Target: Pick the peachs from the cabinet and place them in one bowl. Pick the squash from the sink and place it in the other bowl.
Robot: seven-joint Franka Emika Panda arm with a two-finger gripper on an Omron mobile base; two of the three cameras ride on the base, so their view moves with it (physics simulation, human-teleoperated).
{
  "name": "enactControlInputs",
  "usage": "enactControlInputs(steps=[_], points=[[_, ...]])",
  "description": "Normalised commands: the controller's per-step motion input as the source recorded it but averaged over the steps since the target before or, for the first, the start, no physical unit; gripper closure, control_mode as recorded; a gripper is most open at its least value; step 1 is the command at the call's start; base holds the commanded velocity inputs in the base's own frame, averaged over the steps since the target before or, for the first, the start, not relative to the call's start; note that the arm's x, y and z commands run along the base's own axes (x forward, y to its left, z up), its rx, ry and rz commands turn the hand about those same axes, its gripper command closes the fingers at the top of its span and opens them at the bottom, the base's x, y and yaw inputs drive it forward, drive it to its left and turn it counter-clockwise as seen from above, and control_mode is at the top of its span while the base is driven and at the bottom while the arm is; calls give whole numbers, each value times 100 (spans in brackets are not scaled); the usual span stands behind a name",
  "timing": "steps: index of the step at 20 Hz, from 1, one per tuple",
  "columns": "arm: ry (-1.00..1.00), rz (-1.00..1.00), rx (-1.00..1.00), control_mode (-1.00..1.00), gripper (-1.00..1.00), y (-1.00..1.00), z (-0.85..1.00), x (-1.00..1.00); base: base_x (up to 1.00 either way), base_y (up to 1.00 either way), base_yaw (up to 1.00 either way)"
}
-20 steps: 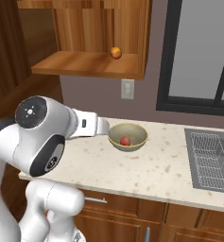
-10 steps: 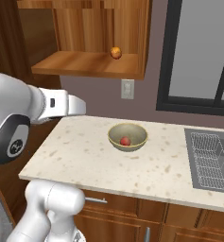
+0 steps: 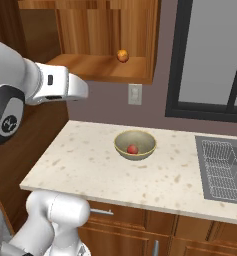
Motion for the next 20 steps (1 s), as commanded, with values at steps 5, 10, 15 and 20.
enactControlInputs(steps=[5,10,15,20], points=[[-8,0,20,-100,-100,0,21,0,0,0,0],[-10,0,2,-100,-100,3,0,2,0,0,0],[-25,0,4,-100,-100,12,0,17,0,0,0],[-30,0,10,-100,-100,19,0,20,0,0,0]])
